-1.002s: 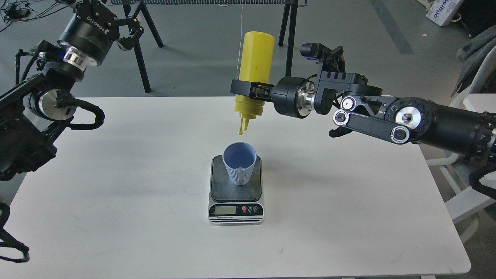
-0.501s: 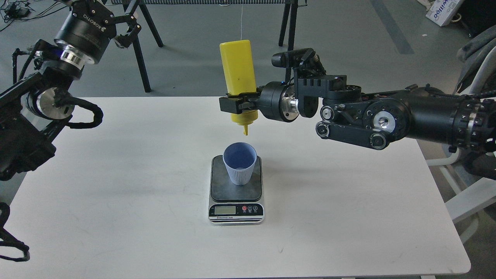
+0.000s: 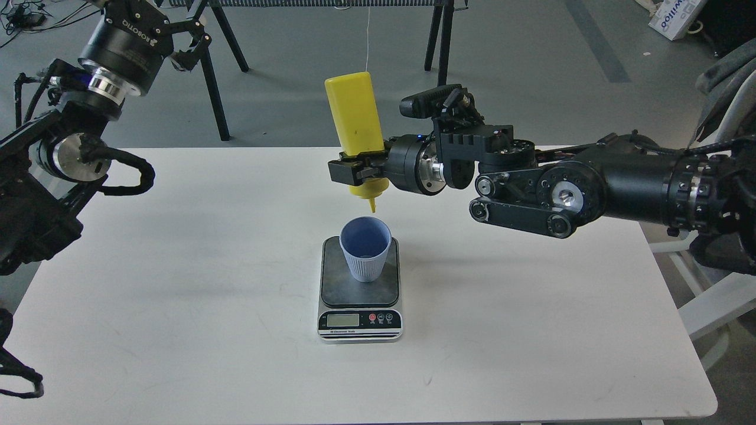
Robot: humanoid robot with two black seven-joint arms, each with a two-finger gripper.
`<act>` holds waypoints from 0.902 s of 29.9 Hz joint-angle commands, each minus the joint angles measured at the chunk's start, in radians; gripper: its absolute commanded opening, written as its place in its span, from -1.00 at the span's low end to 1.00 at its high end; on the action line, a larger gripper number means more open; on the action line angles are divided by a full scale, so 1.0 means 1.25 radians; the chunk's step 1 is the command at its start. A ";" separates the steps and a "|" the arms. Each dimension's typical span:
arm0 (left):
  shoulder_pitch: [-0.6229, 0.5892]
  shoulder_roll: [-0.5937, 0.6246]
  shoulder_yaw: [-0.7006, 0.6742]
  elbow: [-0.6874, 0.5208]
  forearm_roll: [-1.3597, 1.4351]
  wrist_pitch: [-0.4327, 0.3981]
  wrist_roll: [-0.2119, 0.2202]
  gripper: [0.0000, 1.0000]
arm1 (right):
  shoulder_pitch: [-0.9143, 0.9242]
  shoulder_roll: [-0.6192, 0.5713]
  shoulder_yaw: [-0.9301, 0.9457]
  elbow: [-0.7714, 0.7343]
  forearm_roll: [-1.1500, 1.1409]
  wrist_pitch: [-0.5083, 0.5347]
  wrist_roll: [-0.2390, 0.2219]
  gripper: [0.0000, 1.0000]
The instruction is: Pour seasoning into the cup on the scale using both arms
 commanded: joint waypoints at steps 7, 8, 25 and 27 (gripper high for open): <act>0.000 0.000 -0.001 0.000 -0.001 0.000 0.000 1.00 | -0.002 -0.002 -0.001 0.003 0.001 0.000 0.001 -0.32; 0.000 0.001 -0.001 0.000 -0.001 0.000 0.000 1.00 | -0.002 -0.006 0.001 0.003 0.002 0.000 0.005 -0.32; -0.001 0.011 0.000 0.000 0.000 0.000 0.000 1.00 | -0.262 -0.346 0.478 0.116 0.124 0.011 0.021 -0.32; -0.001 0.011 -0.001 0.000 0.000 0.000 0.000 1.00 | -0.324 -0.392 0.553 0.151 0.178 0.013 0.015 -0.32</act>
